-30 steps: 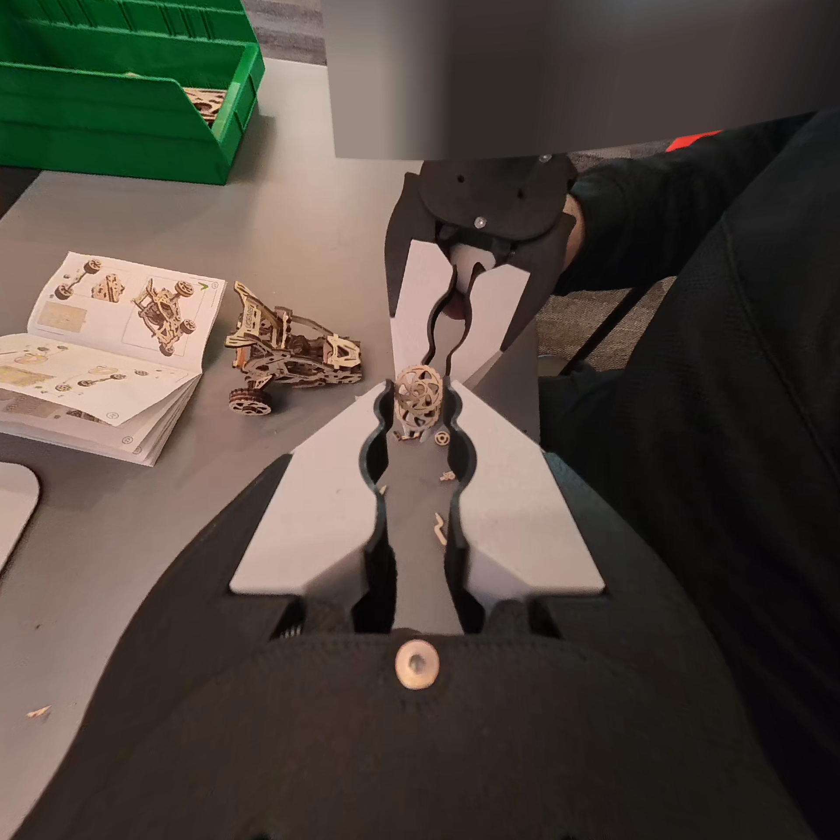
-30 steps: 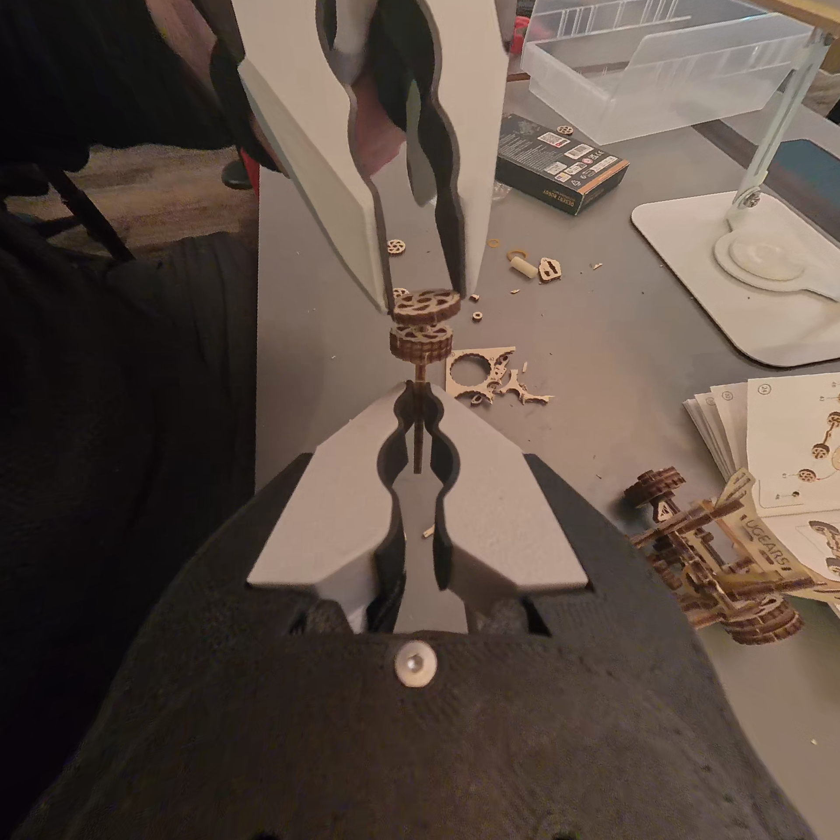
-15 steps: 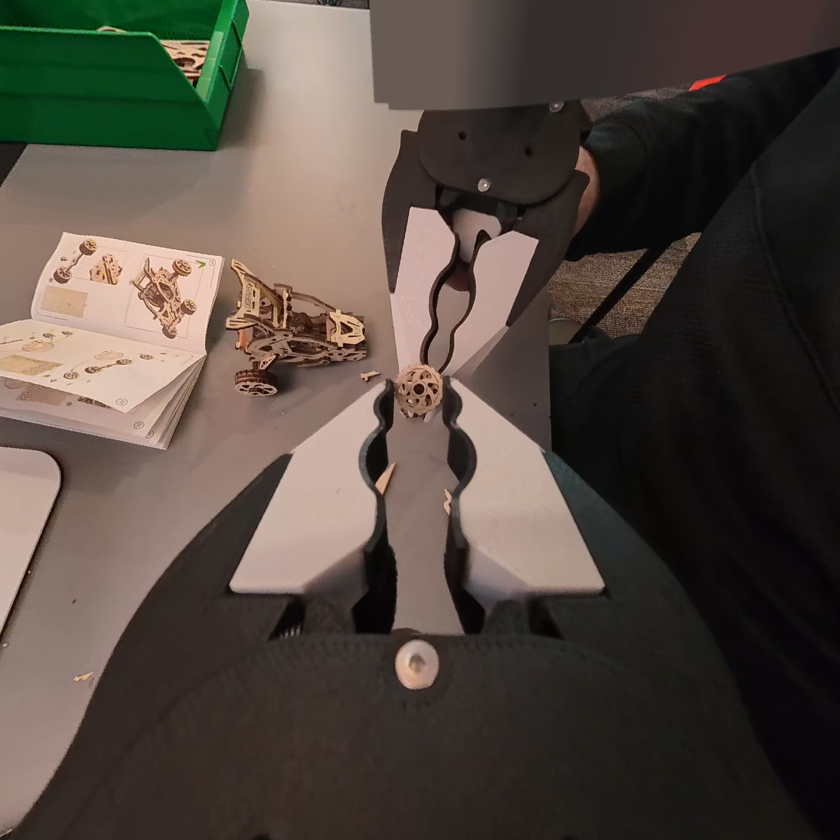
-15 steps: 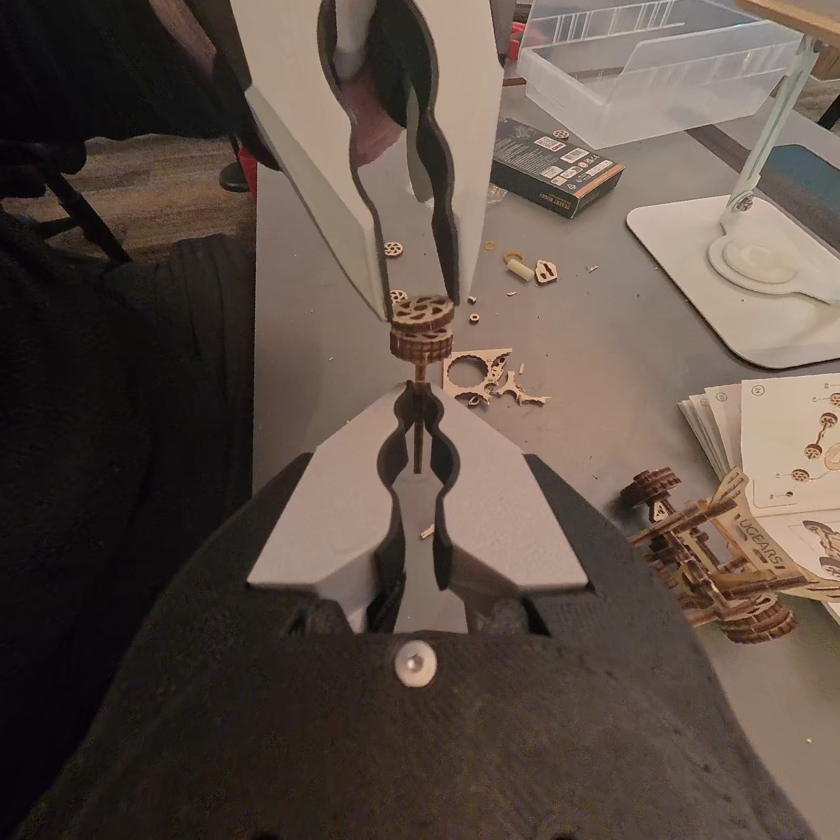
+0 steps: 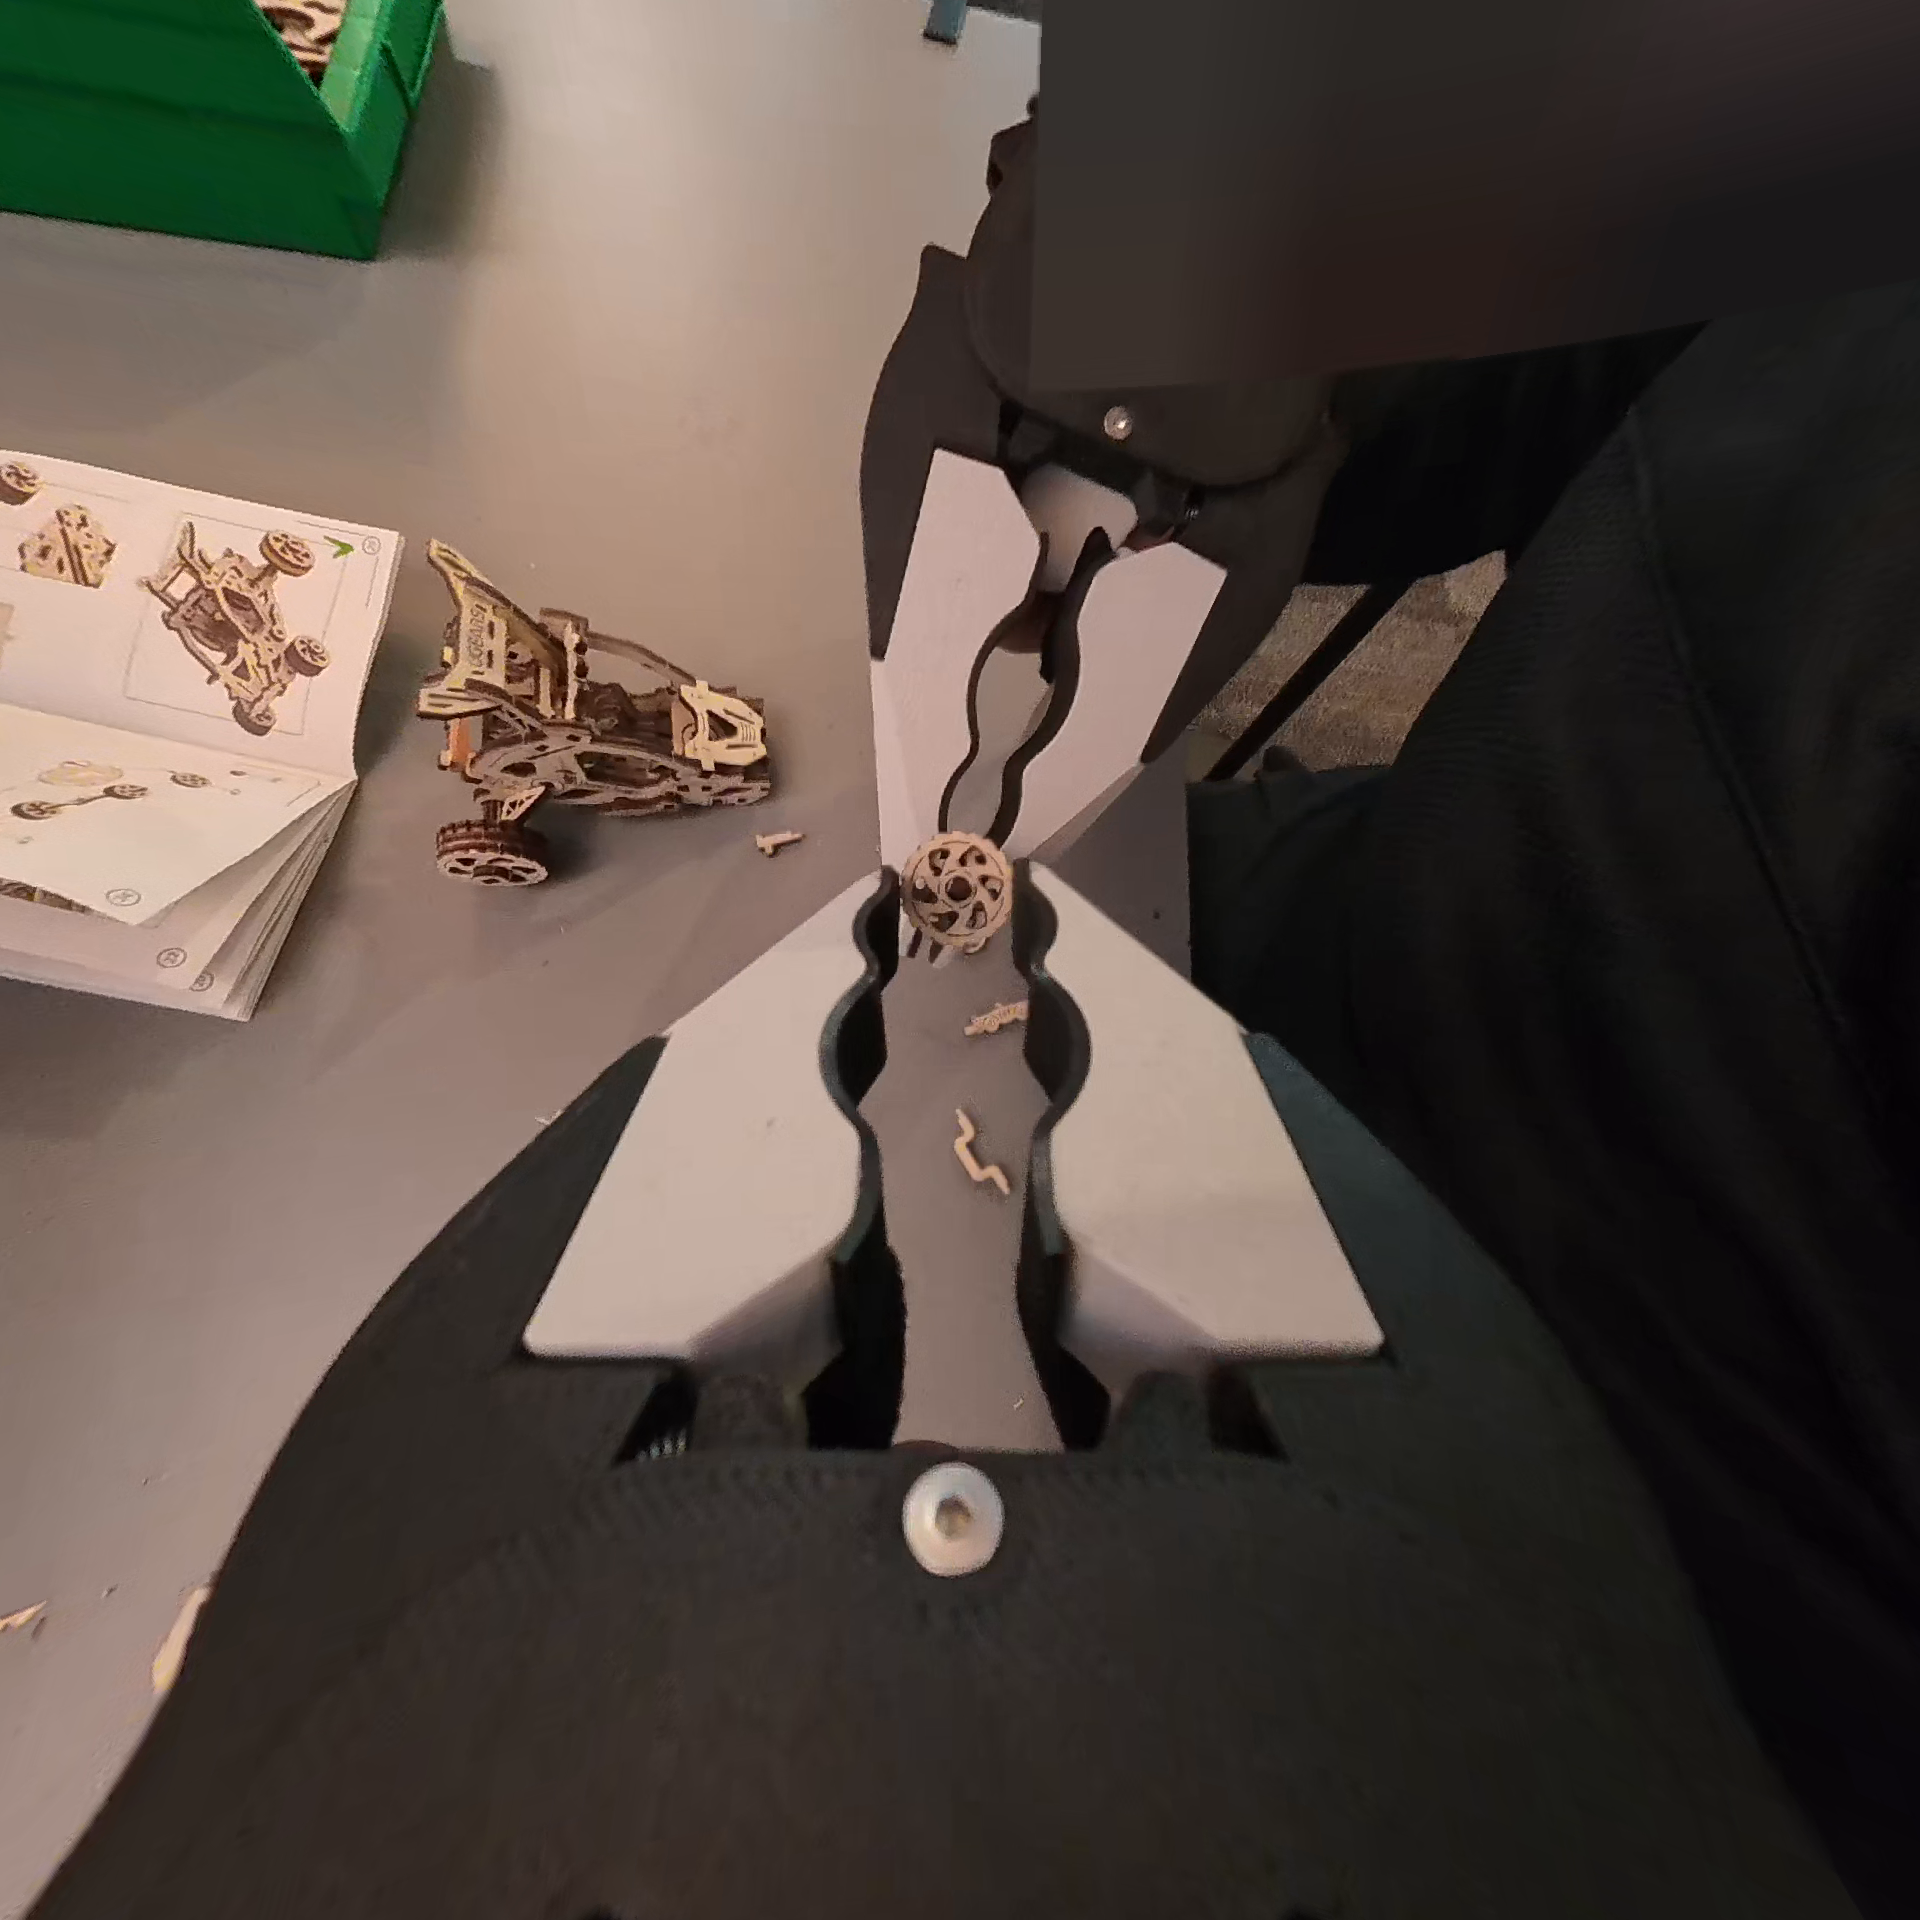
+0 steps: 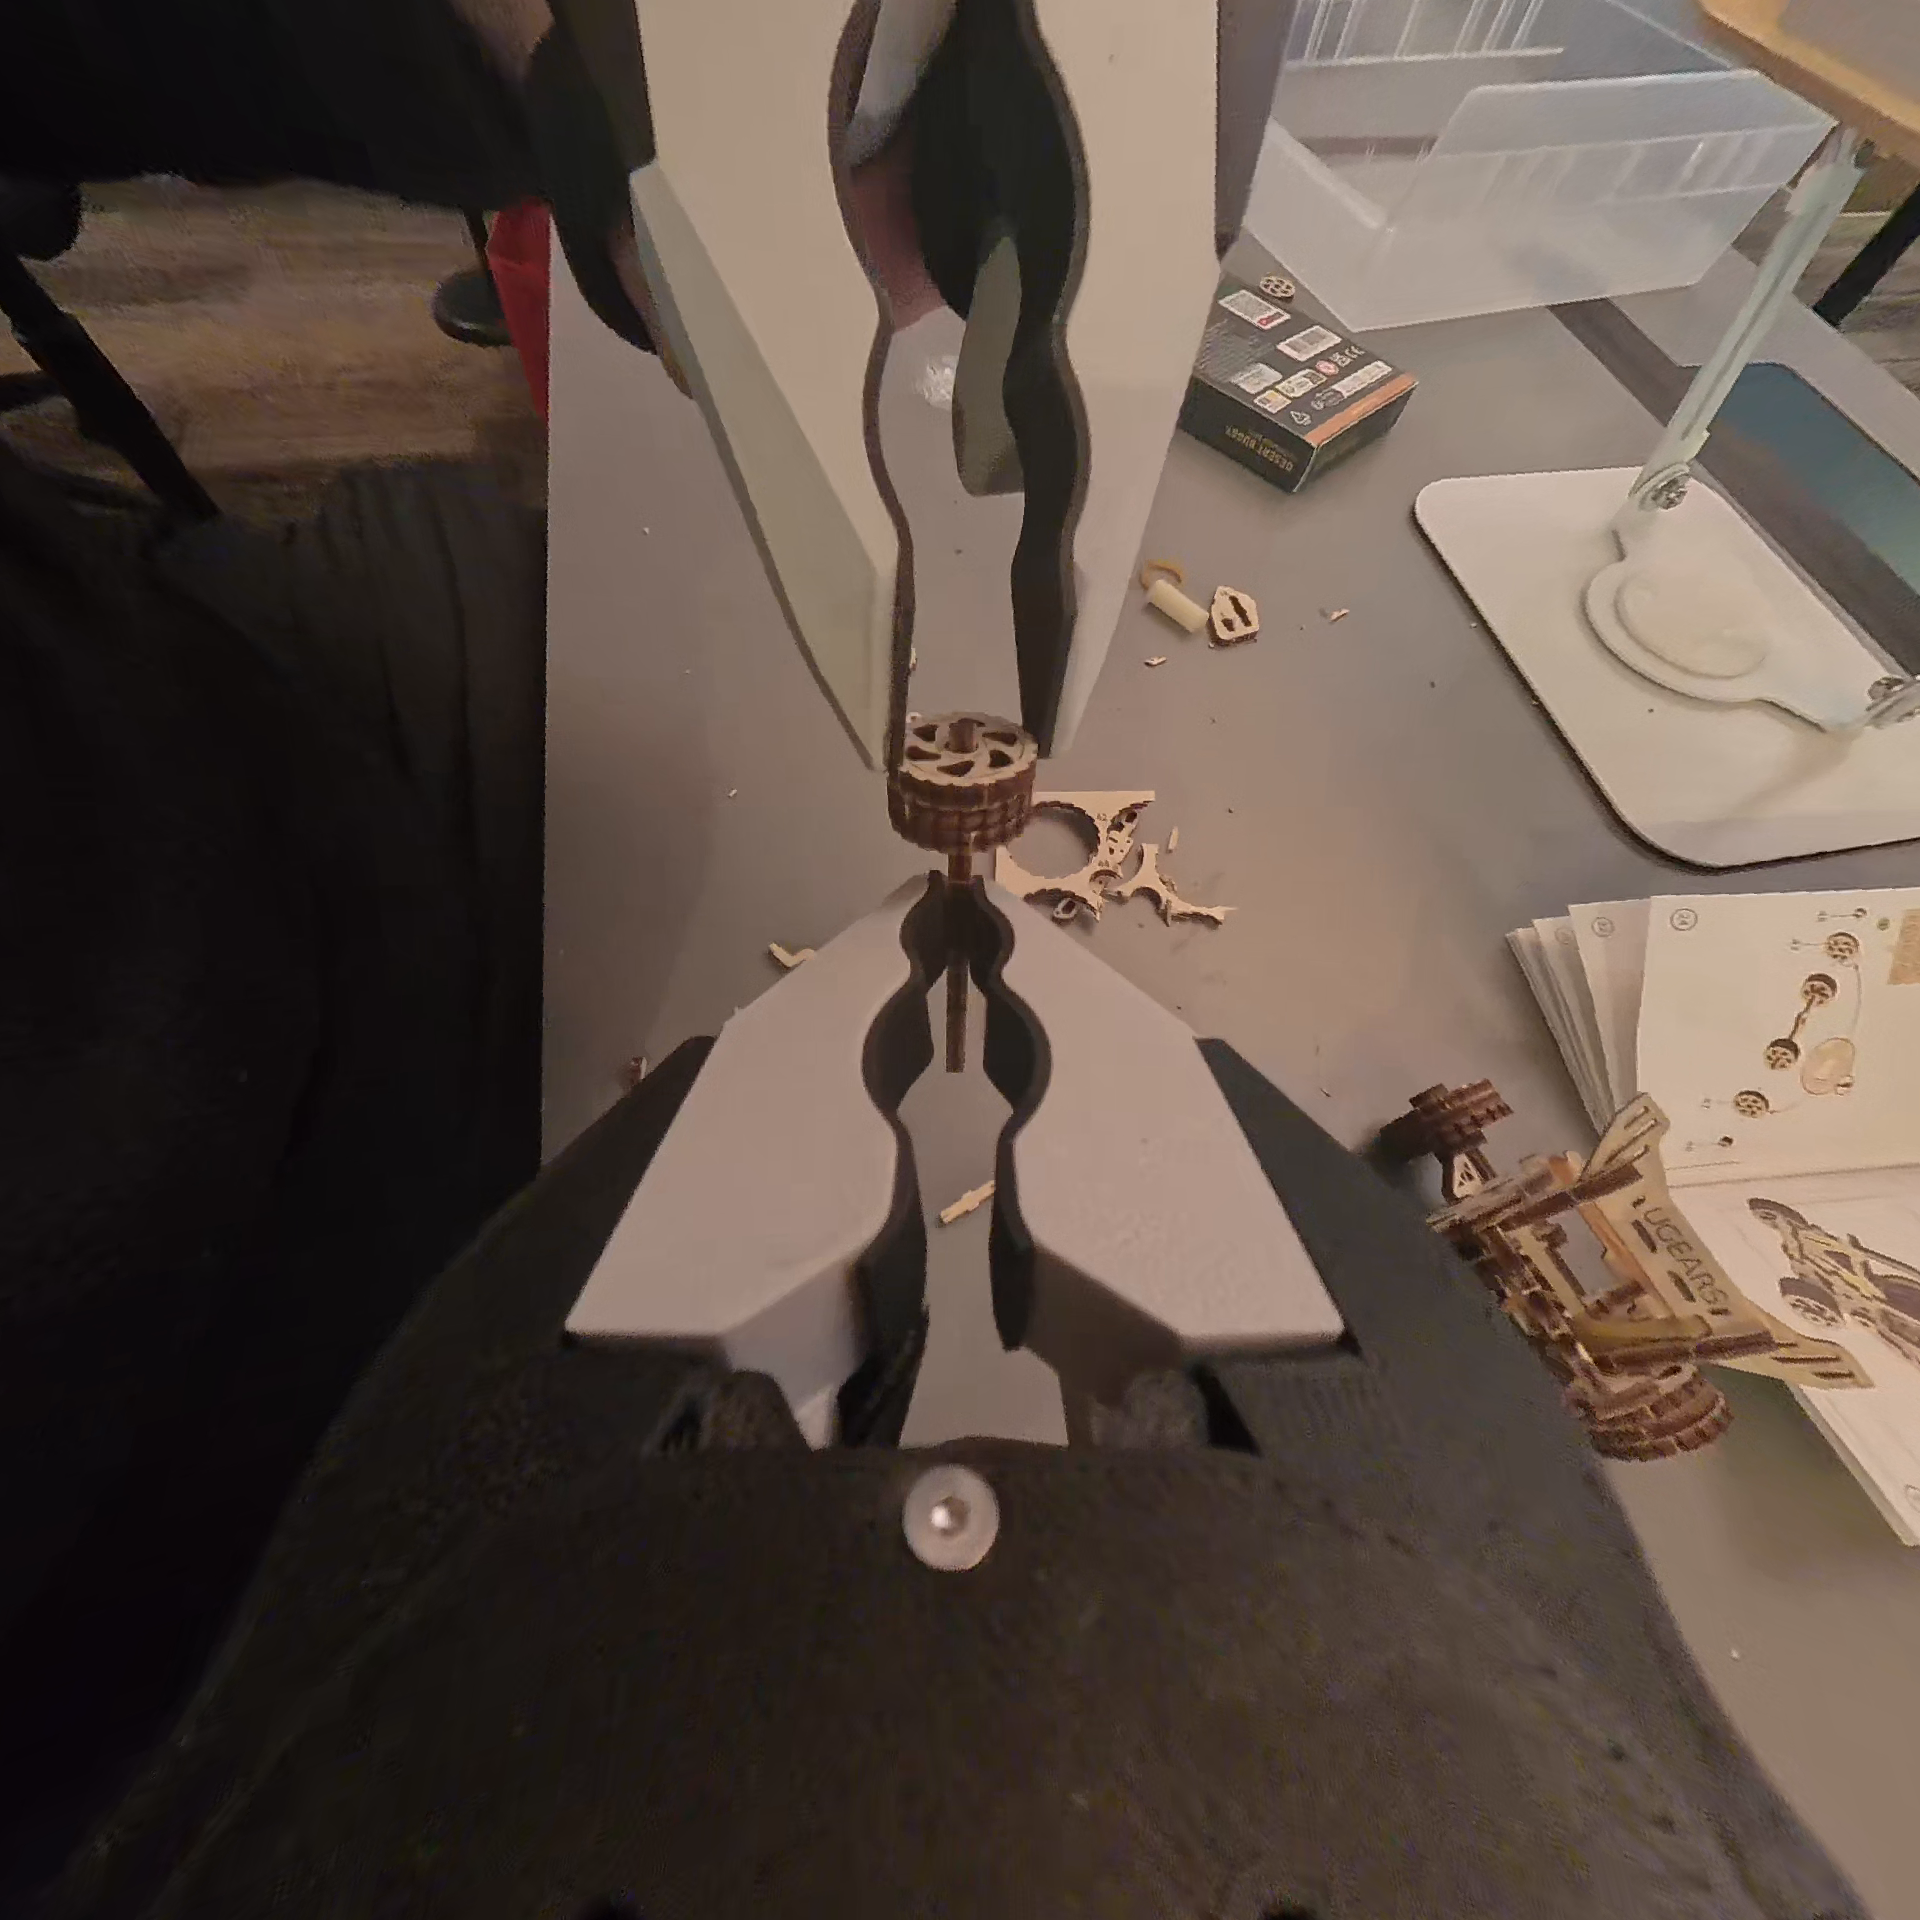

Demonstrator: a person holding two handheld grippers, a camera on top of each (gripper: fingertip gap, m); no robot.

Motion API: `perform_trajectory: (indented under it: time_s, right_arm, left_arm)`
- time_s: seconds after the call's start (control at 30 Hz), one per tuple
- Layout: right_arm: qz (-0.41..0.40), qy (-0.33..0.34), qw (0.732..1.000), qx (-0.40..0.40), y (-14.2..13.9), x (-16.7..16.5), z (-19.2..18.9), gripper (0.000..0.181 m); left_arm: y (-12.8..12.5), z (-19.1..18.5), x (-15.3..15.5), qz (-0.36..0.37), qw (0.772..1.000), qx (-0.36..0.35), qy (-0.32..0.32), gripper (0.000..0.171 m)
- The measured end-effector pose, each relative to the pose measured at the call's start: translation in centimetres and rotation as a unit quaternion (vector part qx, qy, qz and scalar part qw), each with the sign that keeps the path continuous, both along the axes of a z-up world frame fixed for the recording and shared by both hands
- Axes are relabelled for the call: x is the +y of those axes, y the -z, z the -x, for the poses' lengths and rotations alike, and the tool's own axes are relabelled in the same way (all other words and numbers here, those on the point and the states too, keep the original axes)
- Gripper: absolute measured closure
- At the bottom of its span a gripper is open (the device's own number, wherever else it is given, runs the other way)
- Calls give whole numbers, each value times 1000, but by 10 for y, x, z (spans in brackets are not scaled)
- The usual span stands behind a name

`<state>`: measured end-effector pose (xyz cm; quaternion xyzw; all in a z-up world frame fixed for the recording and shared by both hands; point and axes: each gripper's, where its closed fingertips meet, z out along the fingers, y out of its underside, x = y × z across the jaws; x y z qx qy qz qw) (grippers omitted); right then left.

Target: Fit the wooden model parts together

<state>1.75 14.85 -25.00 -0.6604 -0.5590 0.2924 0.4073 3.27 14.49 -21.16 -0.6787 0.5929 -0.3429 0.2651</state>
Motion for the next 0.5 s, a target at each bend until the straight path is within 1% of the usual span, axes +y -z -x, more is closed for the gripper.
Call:
perform_trajectory:
  time_s: [0.07,0.13,0.2,0.27,0.3,0.37,0.43,0.5]
  right_arm:
    - [9,-2,1000,10,-2,0,1,181]
    - [20,-4,999,27,-5,0,2,181]
    - [29,-4,999,37,-6,1,2,181]
    - [33,0,999,43,-5,2,0,181]
    - [38,-1,998,50,-6,2,-1,181]
    - [47,0,997,63,-7,3,-2,181]
    - [50,-1,997,62,-4,4,-2,181]
    - [55,-5,996,64,0,3,0,181]
  left_arm:
    - [-1,0,-1,-1,1000,-8,-3,153]
    - [-2,2,1,-12,1000,-5,-8,145]
    - [-8,8,0,-2,1000,-21,-17,138]
    - [-15,25,5,-3,999,-36,-41,137]
    - [-12,39,10,-7,998,-23,-61,139]
    - [7,75,21,-22,993,29,-109,143]
    - [34,108,20,-17,987,85,-134,146]
    - [63,133,18,-14,979,130,-156,151]
